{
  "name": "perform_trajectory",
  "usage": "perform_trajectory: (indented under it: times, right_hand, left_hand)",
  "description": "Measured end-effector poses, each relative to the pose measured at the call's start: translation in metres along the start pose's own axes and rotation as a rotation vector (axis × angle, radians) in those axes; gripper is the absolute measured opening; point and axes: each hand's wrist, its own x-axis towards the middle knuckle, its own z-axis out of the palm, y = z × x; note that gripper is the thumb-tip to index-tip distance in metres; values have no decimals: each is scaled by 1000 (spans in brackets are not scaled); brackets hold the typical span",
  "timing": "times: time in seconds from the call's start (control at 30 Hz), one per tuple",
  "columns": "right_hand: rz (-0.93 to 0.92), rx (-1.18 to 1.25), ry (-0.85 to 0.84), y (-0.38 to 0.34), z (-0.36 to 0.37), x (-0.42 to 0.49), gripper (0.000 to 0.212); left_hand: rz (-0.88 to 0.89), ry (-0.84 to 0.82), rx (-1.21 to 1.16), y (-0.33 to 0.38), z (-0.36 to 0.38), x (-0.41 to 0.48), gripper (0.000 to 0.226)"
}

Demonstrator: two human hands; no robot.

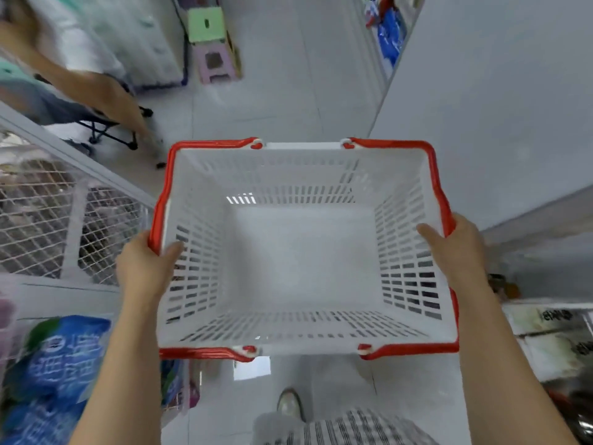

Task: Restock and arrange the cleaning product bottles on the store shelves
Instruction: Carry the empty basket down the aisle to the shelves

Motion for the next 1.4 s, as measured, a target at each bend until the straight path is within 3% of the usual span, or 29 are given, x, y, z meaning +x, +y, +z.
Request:
perform_trajectory:
  times: [0.2,0.5,0.73,0.87,1.4]
  right_hand:
    - [-118,-74,-23,-99,6,109,33]
    - [-141,-29,-28,-232,55,262,31]
    - [-88,8,5,-316,81,382,46]
    - [-60,-35,1,-363,92,464,61]
    - [-51,38,-2,-544,144,807,41]
  left_hand:
    - [-91,12,-79,61,-1,82,23]
    - [-137,8,-130,151,7,261,17]
    - [-85,-9,-119,237,21,413,27]
    - [-46,-21,-88,294,42,498,17]
    - [-7,18,-64,498,127,821,18]
